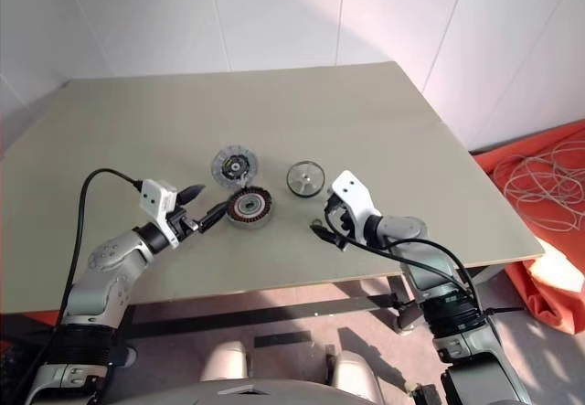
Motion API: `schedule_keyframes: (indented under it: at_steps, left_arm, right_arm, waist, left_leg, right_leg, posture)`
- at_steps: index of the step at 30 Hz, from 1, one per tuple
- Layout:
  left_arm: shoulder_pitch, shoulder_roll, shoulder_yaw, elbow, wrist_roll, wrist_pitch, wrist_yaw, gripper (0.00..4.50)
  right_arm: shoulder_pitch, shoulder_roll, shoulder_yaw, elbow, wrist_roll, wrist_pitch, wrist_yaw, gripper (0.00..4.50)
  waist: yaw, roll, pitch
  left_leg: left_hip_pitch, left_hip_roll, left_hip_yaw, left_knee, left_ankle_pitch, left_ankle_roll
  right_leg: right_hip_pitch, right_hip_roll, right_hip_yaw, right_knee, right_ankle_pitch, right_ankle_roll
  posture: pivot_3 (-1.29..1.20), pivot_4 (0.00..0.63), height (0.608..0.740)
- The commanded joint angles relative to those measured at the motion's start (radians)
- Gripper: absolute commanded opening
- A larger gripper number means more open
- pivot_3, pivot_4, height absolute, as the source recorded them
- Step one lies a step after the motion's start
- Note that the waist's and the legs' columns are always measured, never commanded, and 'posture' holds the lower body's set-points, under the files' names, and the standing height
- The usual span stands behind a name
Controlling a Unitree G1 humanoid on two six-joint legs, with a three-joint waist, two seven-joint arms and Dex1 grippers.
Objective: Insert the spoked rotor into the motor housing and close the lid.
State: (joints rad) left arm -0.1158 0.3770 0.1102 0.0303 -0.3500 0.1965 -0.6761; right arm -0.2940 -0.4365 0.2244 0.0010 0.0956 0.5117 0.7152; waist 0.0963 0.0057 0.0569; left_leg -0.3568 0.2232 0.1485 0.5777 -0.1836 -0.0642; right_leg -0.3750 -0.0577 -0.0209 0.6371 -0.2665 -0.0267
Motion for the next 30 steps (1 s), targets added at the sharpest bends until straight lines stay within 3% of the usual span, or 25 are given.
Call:
schedule_keyframes:
  at_steps: [1,9,12,19,30]
  left_arm:
    - [-0.007,0.009,0.002,-0.066,-0.014,0.013,0.002,4.50]
    - [-0.004,0.012,0.002,-0.155,-0.017,0.086,0.033,4.50]
    - [0.002,0.018,0.007,-0.172,-0.018,0.101,0.037,4.50]
    - [-0.013,0.024,0.007,-0.144,-0.015,0.094,0.027,4.50]
    - [-0.029,0.017,0.001,-0.134,-0.015,0.097,0.022,4.50]
  right_arm:
    - [-0.004,-0.003,-0.004,-0.067,-0.003,0.015,-0.013,4.46]
    - [0.031,0.003,0.004,-0.105,0.003,0.048,-0.029,4.46]
    - [0.041,0.001,-0.001,-0.108,0.005,0.054,-0.033,3.88]
    - [0.049,0.002,-0.007,-0.104,-0.003,0.051,-0.054,1.48]
    - [0.033,-0.008,-0.019,-0.083,-0.003,0.045,-0.066,1.48]
  waist:
    - [0.001,0.000,0.000]
    - [0.000,0.000,0.000]
    - [0.000,0.000,0.000]
    - [0.001,0.000,0.000]
    - [0.000,0.000,0.000]
  left_leg:
    - [0.000,0.000,0.000,0.000,0.000,0.000]
    - [0.000,0.000,0.000,0.000,0.000,0.000]
    - [0.001,0.000,0.000,0.000,0.000,0.000]
    - [0.005,0.000,0.000,0.000,-0.001,0.002]
    - [0.006,0.000,0.000,-0.001,-0.001,0.002]
  right_leg:
    - [0.000,0.000,0.000,0.000,0.000,0.000]
    - [0.000,0.000,0.000,0.000,0.000,0.000]
    - [0.001,0.000,0.000,0.000,0.000,0.000]
    - [0.005,0.000,0.000,0.000,0.000,0.000]
    - [0.005,0.000,0.001,-0.001,0.000,0.000]
  posture:
    - [0.00,0.000,0.740]
    - [0.00,0.000,0.740]
    - [0.00,0.000,0.740]
    - [0.00,0.000,0.740]
    - [0.00,0.000,0.740]
